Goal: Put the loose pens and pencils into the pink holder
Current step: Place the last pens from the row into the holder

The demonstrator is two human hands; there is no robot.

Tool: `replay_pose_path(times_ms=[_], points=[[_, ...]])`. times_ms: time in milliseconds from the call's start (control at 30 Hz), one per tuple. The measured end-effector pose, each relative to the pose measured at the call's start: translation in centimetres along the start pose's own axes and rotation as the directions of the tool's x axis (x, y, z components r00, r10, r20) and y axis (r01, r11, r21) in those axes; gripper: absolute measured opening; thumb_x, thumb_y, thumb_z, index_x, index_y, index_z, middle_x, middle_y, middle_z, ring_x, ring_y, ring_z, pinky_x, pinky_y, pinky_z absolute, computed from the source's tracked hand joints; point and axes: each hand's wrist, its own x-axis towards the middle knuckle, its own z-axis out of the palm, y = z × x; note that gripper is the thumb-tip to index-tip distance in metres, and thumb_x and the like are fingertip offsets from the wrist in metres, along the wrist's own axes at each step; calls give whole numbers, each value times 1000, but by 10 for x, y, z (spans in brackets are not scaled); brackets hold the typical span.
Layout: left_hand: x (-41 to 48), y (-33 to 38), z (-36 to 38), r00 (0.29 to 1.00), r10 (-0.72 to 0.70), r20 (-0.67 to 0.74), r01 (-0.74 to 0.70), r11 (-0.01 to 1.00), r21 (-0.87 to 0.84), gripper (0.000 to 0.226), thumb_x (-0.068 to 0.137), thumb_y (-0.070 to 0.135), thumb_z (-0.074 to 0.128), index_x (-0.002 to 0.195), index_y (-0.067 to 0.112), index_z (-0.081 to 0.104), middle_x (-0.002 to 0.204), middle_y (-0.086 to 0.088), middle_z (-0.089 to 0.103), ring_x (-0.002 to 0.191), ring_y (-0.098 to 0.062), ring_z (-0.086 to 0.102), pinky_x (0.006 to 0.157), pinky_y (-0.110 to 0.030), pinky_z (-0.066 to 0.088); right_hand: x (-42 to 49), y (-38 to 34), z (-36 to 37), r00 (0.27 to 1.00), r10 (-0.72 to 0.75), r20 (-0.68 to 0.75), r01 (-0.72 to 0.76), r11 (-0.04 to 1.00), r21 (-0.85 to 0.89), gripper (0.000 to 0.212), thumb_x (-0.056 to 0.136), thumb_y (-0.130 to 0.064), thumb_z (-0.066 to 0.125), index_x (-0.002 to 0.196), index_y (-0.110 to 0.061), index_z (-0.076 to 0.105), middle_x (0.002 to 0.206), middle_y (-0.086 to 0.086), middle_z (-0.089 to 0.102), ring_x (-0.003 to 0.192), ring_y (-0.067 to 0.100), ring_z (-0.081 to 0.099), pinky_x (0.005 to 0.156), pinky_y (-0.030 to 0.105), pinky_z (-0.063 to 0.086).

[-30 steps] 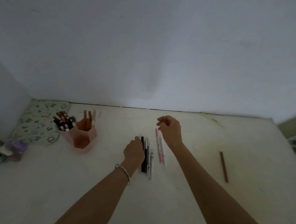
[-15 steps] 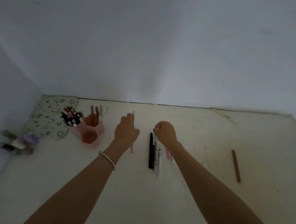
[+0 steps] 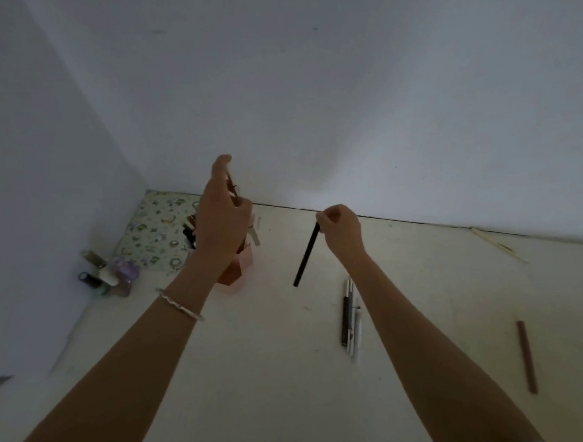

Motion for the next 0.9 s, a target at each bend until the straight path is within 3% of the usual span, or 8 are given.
replay_pose_path(times_ms=[67,200,300,367,500,567,767,900], points=[[5,-9,-8,1000,-5,-7,6,998,61,63,84,0,60,134,28,34,93,-5,62,74,-21,65,64,-38,58,-1,-19,-1,998,-24,-53,32,987,160,11,90,-20,62,91,-9,63,82,8,71,77,22,66,64,22,46],[1,-26,-4,987,34,155,-84,943,323,51,88,2,60,132,18,38,90,-6,62,78,-25,64,71,-43,55,-11,-41,2,994,-56,-98,83,952,295,11,89,-15,60,96,-8,65,84,9,72,82,26,70,80,40,56],[2,-38,-4,977,91,193,-175,863,475,39,88,7,58,126,13,54,124,-9,58,119,-26,54,98,-40,44,-23,-48,9,990,-93,-107,124,931,342,5,90,-13,61,93,-11,65,88,10,72,85,27,69,84,43,56],[4,-38,-9,990,111,89,-140,876,461,47,82,0,55,127,12,57,133,-9,54,129,-27,46,105,-39,38,-30,-50,19,984,-131,-123,167,917,363,4,91,-12,61,91,-14,65,89,9,72,87,25,69,82,37,57],[7,-29,-21,990,139,4,-130,917,377,53,76,-9,52,125,10,57,126,-10,59,118,-29,51,96,-39,41,-43,-51,47,964,-225,-142,259,914,313,6,92,-12,62,97,-11,65,86,-5,68,79,-2,64,72,10,49],[8,-26,-25,993,121,-6,-113,938,327,53,77,-9,51,126,10,56,125,-10,59,115,-28,52,95,-38,41,-49,-47,60,954,-277,-112,298,918,264,7,93,-10,61,99,-10,65,85,-7,66,77,-6,62,71,4,46],[-1,-14,-25,998,53,-40,-42,970,241,51,78,-9,52,125,9,56,121,-8,59,111,-25,53,93,-39,46,-58,-35,79,900,-418,125,412,908,69,21,92,-13,63,112,-12,68,109,0,70,89,10,64,81,22,53],[-19,2,-5,983,151,-102,-127,969,210,35,71,-10,54,101,9,57,98,-5,58,89,-20,54,73,-30,46,-51,-27,51,900,-427,-87,430,903,13,34,91,-7,57,124,-15,61,112,-2,65,83,10,61,75,20,52]])
